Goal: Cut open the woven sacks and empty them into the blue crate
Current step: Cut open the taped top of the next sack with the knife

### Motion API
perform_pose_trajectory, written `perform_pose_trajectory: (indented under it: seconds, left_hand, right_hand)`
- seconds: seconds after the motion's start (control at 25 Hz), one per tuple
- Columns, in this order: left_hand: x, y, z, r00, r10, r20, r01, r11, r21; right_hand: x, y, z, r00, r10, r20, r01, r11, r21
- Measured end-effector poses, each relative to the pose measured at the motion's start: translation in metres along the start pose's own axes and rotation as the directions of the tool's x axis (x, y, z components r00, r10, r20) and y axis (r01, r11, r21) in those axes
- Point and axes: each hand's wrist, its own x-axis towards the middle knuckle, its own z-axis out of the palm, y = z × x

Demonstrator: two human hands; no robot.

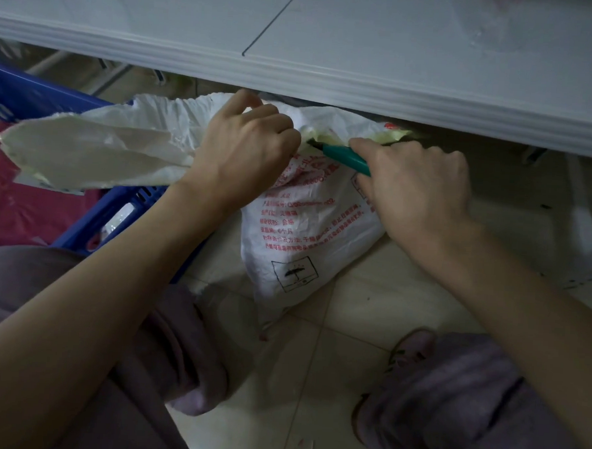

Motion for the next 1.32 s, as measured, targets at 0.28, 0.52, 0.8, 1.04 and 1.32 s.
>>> perform_pose_trajectory:
  seconds: [0.28, 0.52, 0.8, 1.04, 1.32]
  left_hand:
    - [-0.005, -0.02, -0.01, 0.988, -0.153, 0.001, 0.15, 0.972, -0.18]
    - [-0.004, -0.014, -0.006, 0.99, -0.14, 0.025, 0.142, 0.976, -0.165]
    - [-0.009, -0.013, -0.007, 0.988, -0.153, 0.03, 0.156, 0.969, -0.194]
    - [-0.008, -0.015, -0.01, 0.984, -0.179, 0.019, 0.178, 0.951, -0.255]
    - [-0.004, -0.012, -0.011, 0.981, -0.191, 0.021, 0.187, 0.926, -0.328]
  right_hand:
    - [0.003, 0.008, 0.003, 0.997, 0.001, 0.079, -0.01, 0.994, 0.111]
    - [-0.001, 0.008, -0.001, 0.998, -0.03, 0.057, 0.021, 0.99, 0.138]
    - [0.008, -0.002, 0.005, 0.996, -0.093, 0.017, 0.091, 0.991, 0.102]
    - [0.01, 0.006, 0.009, 0.999, -0.038, 0.039, 0.033, 0.992, 0.124]
    - [0.004, 0.012, 0.016, 0.999, -0.024, 0.041, 0.016, 0.984, 0.175]
